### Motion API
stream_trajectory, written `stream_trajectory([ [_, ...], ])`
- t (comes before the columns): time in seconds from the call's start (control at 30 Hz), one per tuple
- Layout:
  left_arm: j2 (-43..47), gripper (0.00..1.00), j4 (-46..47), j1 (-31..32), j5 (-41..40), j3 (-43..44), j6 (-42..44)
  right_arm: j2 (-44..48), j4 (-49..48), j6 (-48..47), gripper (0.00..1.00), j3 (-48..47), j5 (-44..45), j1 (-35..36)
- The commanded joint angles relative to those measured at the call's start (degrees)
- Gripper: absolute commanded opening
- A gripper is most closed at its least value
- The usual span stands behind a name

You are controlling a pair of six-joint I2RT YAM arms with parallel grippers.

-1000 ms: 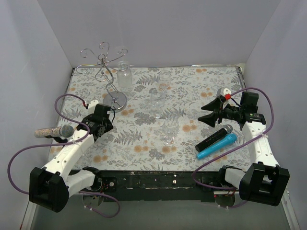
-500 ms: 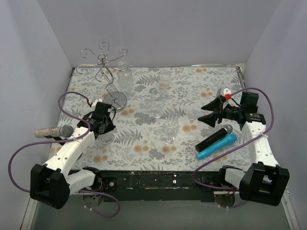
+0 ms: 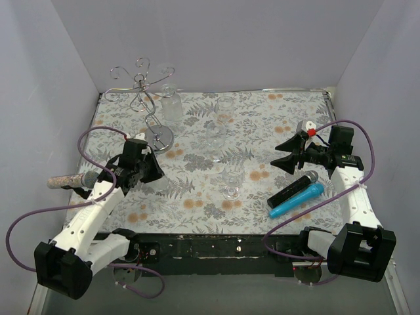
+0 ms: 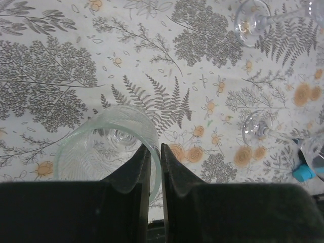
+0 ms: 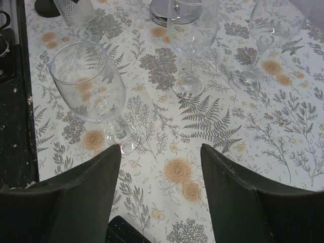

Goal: Place the wine glass upside down on the wine glass rack
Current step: Pick up the wine glass at the center of the board.

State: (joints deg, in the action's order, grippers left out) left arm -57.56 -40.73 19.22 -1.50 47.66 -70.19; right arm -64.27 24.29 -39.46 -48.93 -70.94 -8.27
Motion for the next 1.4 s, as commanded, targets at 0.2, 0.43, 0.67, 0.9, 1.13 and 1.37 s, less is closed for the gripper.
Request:
stream_trajectory([
  [0.2,5.96,0.00,5.13,0.20,15.72,1.12,1.55,-0.15,0.49,-1.05,0.72,0.76,-1.48,-0.25],
  [0.43,8.51,0.00,8.03,0.46,20.91,0.33,0.76,0.20,0.32,-0.88,0.72,1.29,-1.40,-0.25],
  [0.67,10.71,0.00,10.05,0.64,24.61,-0.64,-0.12,0.02,0.14,0.61,0.72,0.77,-1.57,-0.25],
  [0.9,12.47,0.00,12.52,0.64,28.30,-0.82,-1.87,-0.85,10.75,-5.08,0.71,-4.41,0.35,1.15],
  [1.13,14.40,0.00,16.64,0.73,32.17,-0.55,-5.65,-2.17,19.56,-8.70,0.72,-11.54,4.83,5.71],
  [1.37,15.81,0.00,22.09,0.82,34.45,-2.04,-9.34,-3.31,20.53,-4.40,0.72,-14.97,9.76,16.34],
])
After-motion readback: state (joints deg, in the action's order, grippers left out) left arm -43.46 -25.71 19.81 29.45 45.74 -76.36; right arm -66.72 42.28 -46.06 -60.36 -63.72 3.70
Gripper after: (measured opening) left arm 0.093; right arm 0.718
